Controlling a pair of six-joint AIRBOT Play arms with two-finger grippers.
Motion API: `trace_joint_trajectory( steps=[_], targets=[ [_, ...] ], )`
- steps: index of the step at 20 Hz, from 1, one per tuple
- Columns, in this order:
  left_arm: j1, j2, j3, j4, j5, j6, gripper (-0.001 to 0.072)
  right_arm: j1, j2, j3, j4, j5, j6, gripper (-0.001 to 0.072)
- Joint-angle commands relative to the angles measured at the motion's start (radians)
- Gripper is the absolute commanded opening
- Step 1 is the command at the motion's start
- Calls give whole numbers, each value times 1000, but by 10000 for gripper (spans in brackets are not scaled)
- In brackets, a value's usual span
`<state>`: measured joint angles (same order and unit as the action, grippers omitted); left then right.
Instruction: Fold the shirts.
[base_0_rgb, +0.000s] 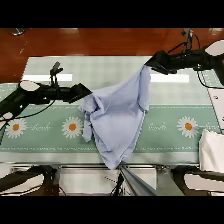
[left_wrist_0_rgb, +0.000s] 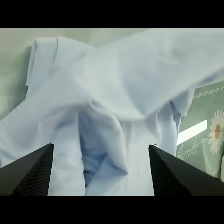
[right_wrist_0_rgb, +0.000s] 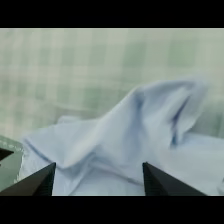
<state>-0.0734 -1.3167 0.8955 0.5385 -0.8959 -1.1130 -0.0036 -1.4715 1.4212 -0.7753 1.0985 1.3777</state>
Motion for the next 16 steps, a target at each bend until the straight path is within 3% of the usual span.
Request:
trace_joint_trajectory(
  steps=[1,3,5,7,10,15,16],
  targets=[
    [104,-41,120,72,-128,-32,706,-67,-33,69,-139,229,-38,623],
    [210,-41,176,102,-192,-126,705,-136,11,47,-325,409,-48,621],
    [269,-54,180,98,-198,-165,703,-199,98,-103,-399,404,-2,621],
    [256,-107,180,98,-216,-163,703,-220,212,-355,-299,277,18,620],
    [184,-241,188,98,-277,-152,701,-145,335,-674,-140,213,-62,620],
    [40,-389,232,53,-277,-140,693,67,373,-900,-90,192,-39,621],
    [24,-394,246,53,-277,-120,510,115,373,-913,-76,186,-33,621]
  ],
)
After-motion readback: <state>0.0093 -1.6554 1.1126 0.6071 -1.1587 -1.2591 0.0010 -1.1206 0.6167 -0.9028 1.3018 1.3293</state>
